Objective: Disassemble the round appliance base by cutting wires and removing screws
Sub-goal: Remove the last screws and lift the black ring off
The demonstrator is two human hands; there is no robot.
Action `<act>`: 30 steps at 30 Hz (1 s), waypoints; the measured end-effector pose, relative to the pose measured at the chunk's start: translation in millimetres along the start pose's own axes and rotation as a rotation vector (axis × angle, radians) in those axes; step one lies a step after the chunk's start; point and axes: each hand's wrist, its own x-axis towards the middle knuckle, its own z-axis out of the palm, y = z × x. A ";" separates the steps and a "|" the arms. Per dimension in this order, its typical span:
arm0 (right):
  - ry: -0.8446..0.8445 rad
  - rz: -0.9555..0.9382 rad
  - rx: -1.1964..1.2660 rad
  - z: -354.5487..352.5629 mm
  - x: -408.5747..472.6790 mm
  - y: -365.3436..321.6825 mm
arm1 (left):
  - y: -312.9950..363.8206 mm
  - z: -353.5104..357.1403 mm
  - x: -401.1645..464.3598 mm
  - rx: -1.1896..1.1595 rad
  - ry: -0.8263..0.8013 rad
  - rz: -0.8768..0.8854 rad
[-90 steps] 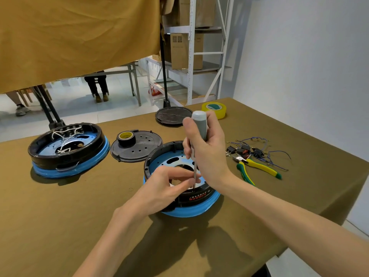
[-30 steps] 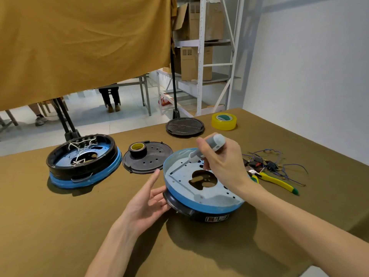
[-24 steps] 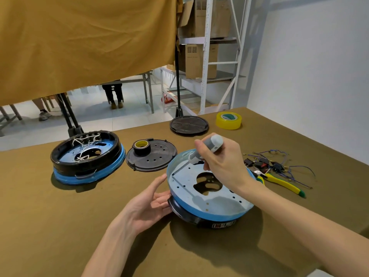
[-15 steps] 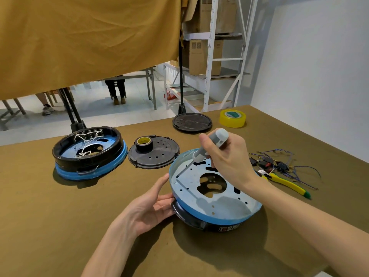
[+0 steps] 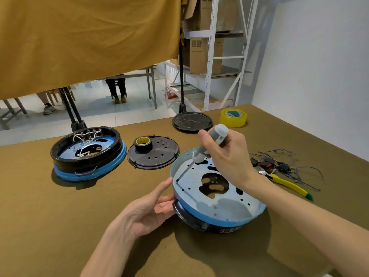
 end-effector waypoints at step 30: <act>-0.031 0.010 0.016 7.1 25.9 -6.1 | -29.9 19.9 8.8 -0.114 -0.214 0.097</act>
